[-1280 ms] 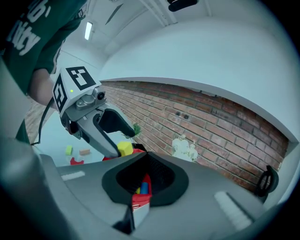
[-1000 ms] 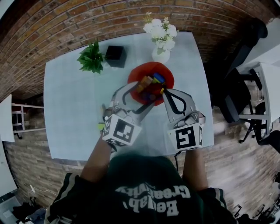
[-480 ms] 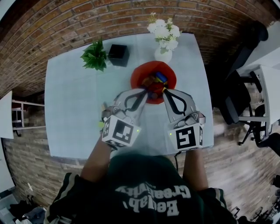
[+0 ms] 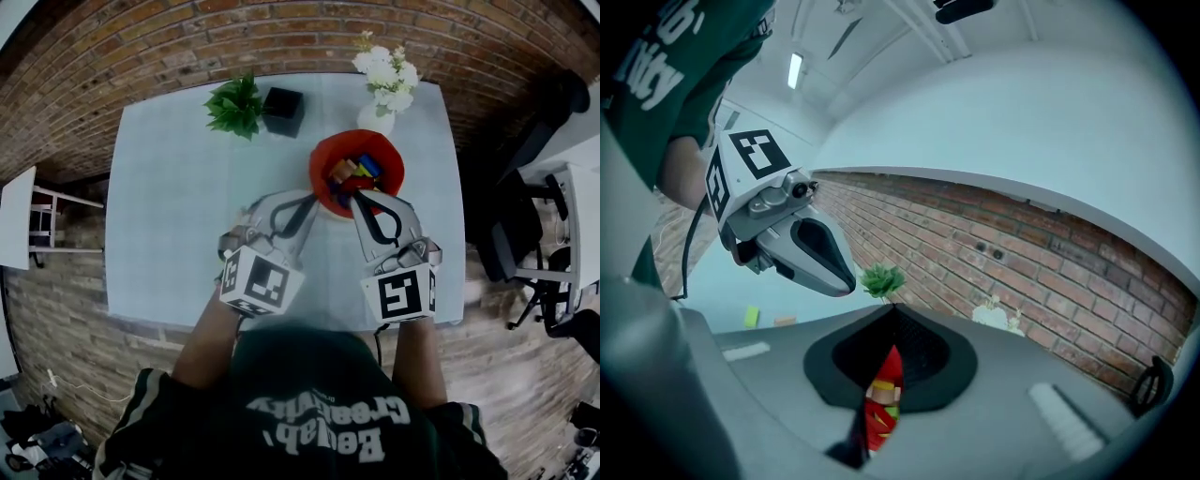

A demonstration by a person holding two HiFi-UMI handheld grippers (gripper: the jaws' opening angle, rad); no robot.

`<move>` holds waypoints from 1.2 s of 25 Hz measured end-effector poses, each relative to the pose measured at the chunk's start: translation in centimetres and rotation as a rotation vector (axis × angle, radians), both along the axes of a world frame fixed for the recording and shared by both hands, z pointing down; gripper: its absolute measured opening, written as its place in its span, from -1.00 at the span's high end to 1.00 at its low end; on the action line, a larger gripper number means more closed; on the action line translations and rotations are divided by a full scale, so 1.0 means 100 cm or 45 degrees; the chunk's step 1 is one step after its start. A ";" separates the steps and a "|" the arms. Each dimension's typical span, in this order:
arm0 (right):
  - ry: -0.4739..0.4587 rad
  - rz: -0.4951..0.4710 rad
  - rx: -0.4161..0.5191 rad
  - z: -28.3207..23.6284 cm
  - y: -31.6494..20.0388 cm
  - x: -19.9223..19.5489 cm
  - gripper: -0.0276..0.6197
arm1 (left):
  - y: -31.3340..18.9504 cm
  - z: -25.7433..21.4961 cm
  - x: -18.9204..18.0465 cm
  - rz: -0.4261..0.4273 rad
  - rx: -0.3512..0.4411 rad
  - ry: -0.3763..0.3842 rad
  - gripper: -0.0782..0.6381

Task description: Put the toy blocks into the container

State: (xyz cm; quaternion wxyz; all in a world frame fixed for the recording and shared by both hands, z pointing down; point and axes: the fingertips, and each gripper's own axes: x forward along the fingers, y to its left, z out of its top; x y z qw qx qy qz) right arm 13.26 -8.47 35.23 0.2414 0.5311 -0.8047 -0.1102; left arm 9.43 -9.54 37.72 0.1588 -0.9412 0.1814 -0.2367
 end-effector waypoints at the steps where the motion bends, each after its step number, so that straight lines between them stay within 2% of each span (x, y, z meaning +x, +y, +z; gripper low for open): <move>1: 0.004 -0.018 -0.001 0.000 -0.001 -0.007 0.90 | -0.001 0.000 -0.007 -0.015 0.003 -0.003 0.77; 20: -0.012 -0.379 0.052 -0.015 -0.021 -0.160 0.90 | -0.005 -0.008 -0.164 -0.360 0.031 -0.057 0.77; 30: -0.012 -0.443 0.050 -0.014 -0.017 -0.195 0.90 | 0.002 -0.008 -0.198 -0.415 0.032 -0.069 0.77</move>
